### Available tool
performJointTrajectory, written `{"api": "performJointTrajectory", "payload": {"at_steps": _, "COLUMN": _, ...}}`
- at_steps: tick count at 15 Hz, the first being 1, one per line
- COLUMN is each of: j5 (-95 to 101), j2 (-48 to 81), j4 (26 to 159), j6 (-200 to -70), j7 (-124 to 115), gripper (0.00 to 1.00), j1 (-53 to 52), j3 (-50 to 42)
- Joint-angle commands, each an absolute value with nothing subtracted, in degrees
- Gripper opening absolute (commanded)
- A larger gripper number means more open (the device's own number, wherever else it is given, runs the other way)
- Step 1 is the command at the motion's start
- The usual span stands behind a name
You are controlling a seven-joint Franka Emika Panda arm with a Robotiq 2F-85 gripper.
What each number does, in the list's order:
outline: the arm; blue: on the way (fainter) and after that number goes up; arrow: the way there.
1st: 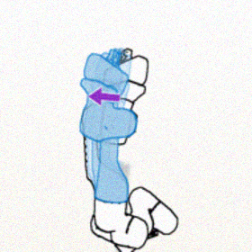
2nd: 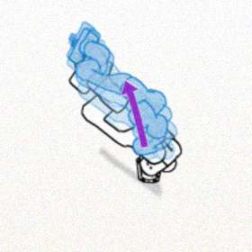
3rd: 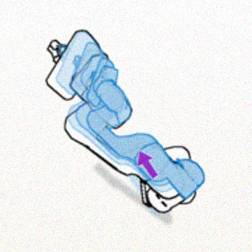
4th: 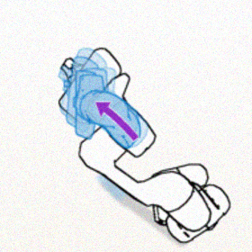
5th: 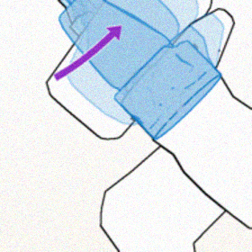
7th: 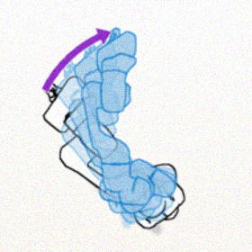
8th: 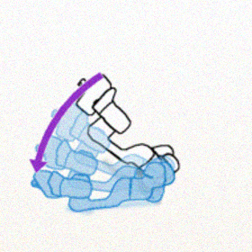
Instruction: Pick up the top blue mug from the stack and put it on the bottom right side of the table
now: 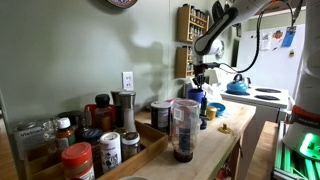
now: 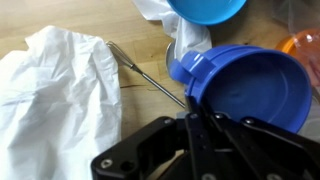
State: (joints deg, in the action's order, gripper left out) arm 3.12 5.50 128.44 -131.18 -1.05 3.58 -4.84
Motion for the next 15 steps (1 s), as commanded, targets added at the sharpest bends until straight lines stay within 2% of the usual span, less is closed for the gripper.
{"api": "performJointTrajectory", "payload": {"at_steps": 1, "j5": -2.79, "j2": 2.88, "j4": 127.02, "j6": -126.18, "j7": 1.77, "gripper": 0.01, "j1": 4.88, "j3": -4.79}}
{"api": "performJointTrajectory", "payload": {"at_steps": 7, "j5": -7.78, "j2": 2.75, "j4": 125.81, "j6": -121.55, "j7": 4.08, "gripper": 0.01, "j1": 5.60, "j3": -5.22}}
{"api": "performJointTrajectory", "payload": {"at_steps": 15, "j5": 0.75, "j2": 3.61, "j4": 131.16, "j6": -139.80, "j7": -6.14, "gripper": 0.01, "j1": 4.02, "j3": -4.60}}
